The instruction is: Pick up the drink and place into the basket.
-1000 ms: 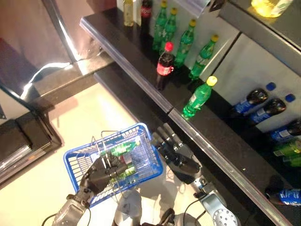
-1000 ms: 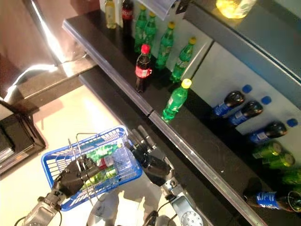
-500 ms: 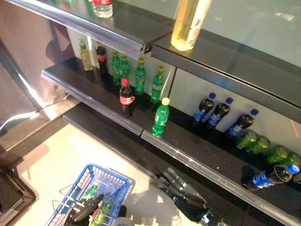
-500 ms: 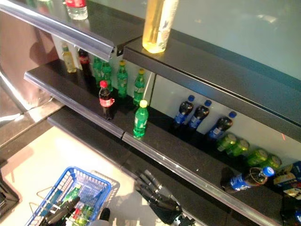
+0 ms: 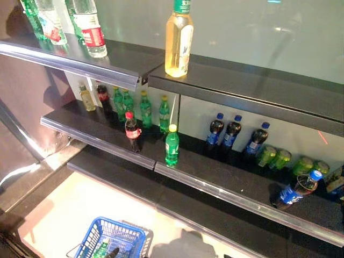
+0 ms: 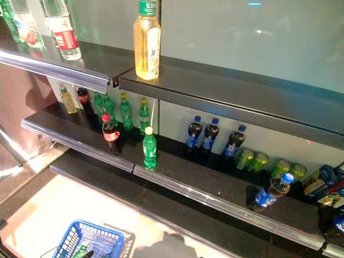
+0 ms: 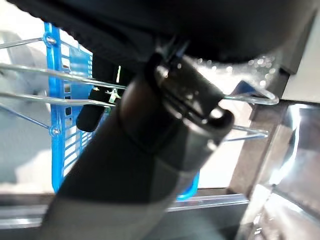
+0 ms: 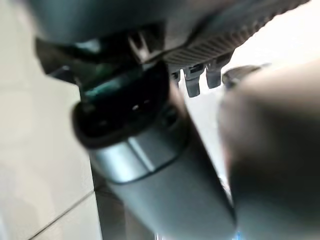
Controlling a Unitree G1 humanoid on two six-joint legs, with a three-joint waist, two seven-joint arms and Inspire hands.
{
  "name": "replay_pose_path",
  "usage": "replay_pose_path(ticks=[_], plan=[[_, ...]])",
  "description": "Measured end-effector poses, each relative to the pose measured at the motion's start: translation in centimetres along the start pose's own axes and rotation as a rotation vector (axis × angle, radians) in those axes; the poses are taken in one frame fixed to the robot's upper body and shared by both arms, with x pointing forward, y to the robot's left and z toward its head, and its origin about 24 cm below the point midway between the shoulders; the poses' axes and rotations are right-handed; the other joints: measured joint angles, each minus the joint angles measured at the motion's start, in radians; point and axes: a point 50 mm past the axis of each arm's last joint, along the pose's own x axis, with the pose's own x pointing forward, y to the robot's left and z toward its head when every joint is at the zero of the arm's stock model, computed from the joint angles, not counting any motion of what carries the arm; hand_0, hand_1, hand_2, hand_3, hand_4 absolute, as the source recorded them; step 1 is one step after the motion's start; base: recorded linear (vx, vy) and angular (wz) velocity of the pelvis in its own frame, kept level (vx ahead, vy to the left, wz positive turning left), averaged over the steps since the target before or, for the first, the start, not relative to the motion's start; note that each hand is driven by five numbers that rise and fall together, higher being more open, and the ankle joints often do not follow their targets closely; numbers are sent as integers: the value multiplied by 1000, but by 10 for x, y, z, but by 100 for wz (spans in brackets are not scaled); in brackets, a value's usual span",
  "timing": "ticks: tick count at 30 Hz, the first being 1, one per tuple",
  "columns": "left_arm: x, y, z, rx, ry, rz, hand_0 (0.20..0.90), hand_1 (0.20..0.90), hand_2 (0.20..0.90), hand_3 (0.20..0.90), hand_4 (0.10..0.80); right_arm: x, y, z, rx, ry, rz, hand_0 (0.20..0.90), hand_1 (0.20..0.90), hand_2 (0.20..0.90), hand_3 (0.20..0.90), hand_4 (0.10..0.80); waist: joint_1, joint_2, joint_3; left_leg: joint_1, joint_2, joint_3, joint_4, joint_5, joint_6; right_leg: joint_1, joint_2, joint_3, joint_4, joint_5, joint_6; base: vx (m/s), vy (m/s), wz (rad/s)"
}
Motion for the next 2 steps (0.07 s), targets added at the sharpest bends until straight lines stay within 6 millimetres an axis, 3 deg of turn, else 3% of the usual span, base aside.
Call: replay_pose_path(ticks=[2], plan=[[-1,0,-5,1,16,4,300,300,300,200,100,0,-1,0,-2,6,-24,900,900,900,900,800,1,4,-3,0,0,10,1,-2,1,-7,0,14,1,0,0,-9,16,-10]])
